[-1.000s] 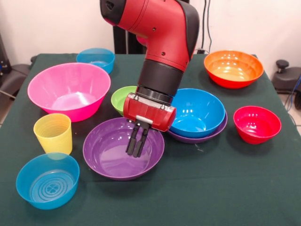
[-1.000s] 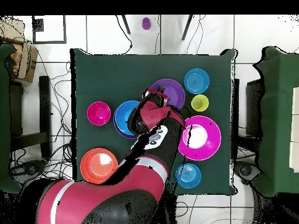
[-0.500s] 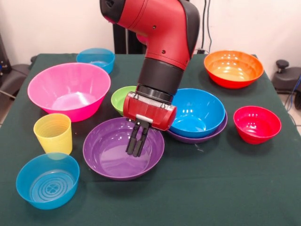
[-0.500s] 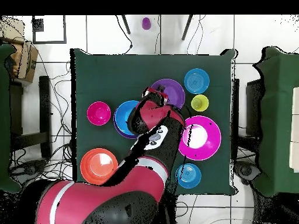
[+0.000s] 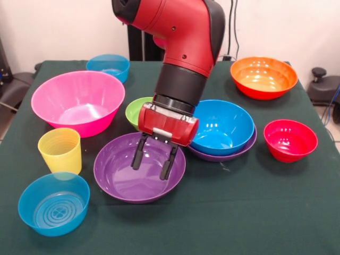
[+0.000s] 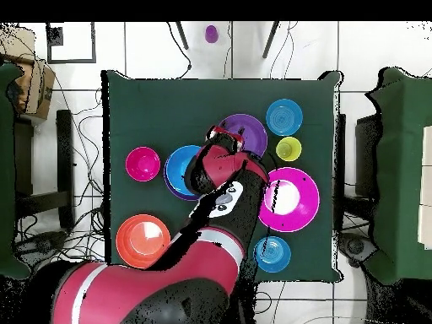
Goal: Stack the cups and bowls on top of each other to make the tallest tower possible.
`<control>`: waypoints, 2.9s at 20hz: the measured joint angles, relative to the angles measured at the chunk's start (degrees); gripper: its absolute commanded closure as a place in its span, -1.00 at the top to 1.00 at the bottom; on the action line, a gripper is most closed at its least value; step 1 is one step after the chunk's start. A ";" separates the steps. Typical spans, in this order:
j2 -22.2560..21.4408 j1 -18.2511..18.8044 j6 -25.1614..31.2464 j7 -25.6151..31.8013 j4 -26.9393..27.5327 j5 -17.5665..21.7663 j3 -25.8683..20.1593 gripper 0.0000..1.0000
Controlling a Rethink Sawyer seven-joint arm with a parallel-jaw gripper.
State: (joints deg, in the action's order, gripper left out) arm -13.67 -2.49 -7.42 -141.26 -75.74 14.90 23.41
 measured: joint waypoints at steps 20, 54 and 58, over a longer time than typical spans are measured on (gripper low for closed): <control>-4.07 1.59 0.00 0.00 -0.01 1.64 -7.99 1.00; 8.90 -6.89 -0.35 0.00 4.37 -6.21 1.02 1.00; 6.95 -6.53 -0.35 0.00 2.18 -6.20 0.51 1.00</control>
State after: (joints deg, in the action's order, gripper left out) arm -6.73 -9.03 -7.77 -141.26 -73.56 8.70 23.92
